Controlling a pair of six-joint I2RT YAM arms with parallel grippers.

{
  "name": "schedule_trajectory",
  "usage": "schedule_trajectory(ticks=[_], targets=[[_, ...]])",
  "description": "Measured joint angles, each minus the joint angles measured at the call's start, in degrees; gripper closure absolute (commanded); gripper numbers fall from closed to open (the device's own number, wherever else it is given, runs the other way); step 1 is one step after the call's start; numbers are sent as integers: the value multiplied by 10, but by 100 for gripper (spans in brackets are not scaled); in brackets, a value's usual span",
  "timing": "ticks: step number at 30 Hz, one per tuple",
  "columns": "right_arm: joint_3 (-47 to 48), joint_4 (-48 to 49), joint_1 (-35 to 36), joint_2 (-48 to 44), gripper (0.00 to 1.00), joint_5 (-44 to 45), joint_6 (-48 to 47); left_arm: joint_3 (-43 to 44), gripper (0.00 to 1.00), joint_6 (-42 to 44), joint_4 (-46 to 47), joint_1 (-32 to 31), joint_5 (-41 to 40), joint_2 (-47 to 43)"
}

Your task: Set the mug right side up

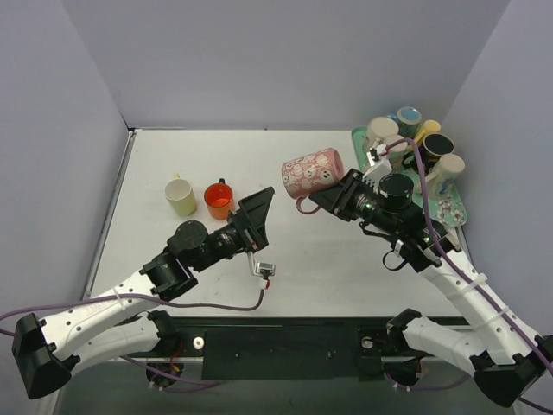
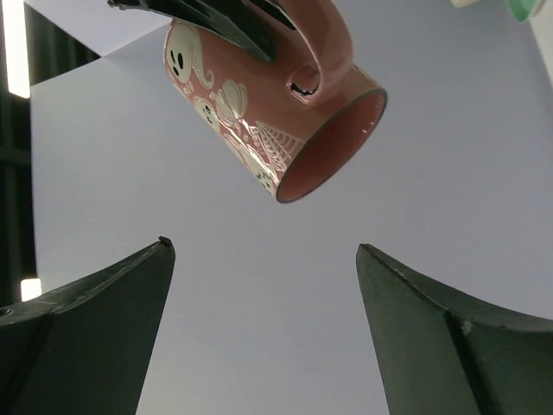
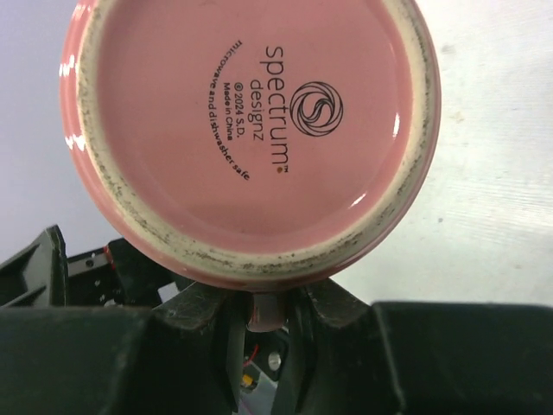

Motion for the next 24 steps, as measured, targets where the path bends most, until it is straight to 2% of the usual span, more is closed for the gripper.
schedule_trajectory(ticks=[7,12,14,16,17,18,19,21,23,24], targets=[[31,16,73,17,100,2,3,-1,3,26,80,0,9,12],[44,28,108,36,100,8,2,6,5,26,67,4,11,24],[51,28,115,46,100,8,2,13,9,26,71,8,12,32],[52,33,119,55,100,6,3,18,25,25,80,9,12,40],[52,35,119,59,100,2,5,21,42,23,84,9,12,43],[52,37,119,64,100,-1,9,23,54,23,79,11,7,44],[52,42,118,66,100,-4,13,23,80,23,76,15,4,46],[54,53,112,67,100,-3,29,26,100,29,70,23,-8,45],[55,49,105,65,99,-2,54,30,100,26,82,26,-3,43],[55,47,103,66,89,2,58,36,100,24,82,26,0,40]])
